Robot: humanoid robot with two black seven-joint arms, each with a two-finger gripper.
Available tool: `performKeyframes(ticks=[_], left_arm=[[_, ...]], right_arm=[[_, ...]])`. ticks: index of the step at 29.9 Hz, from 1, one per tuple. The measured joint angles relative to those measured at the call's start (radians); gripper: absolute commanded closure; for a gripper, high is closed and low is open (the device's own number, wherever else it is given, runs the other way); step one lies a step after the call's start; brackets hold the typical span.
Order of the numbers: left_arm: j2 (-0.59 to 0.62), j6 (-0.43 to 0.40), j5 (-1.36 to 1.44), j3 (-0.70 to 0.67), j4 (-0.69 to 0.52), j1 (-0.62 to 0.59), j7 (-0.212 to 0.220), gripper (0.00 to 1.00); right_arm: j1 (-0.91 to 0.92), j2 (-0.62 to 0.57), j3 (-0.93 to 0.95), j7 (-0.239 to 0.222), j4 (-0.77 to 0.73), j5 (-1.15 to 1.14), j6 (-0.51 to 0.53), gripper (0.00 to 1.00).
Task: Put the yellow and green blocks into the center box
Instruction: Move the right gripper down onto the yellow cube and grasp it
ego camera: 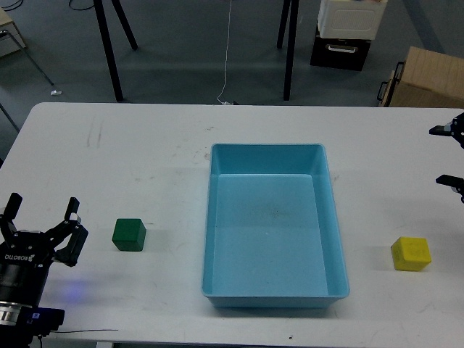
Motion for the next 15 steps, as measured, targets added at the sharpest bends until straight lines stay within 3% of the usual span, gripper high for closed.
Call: performKeyframes(ticks=[4, 8, 15], left_arm=[[0.000, 0.000, 0.001, 0.000, 0.001, -0.005, 0.000, 0.00], [-0.004, 0.000, 0.002, 0.001, 0.001, -0.015, 0.000, 0.00], [-0.056, 0.000, 0.056, 0.002, 0.002, -0.016, 0.000, 0.00]], right_arm=[[0.269, 0.078, -0.317, -0.053, -0.032, -0.156, 0.003, 0.00], [0.479, 0.123, -0.594, -0.068, -0.036, -0.391, 0.013, 0.00], [0.550, 0.150, -0.769, -0.072, -0.001, -0.502, 0.095, 0.00]])
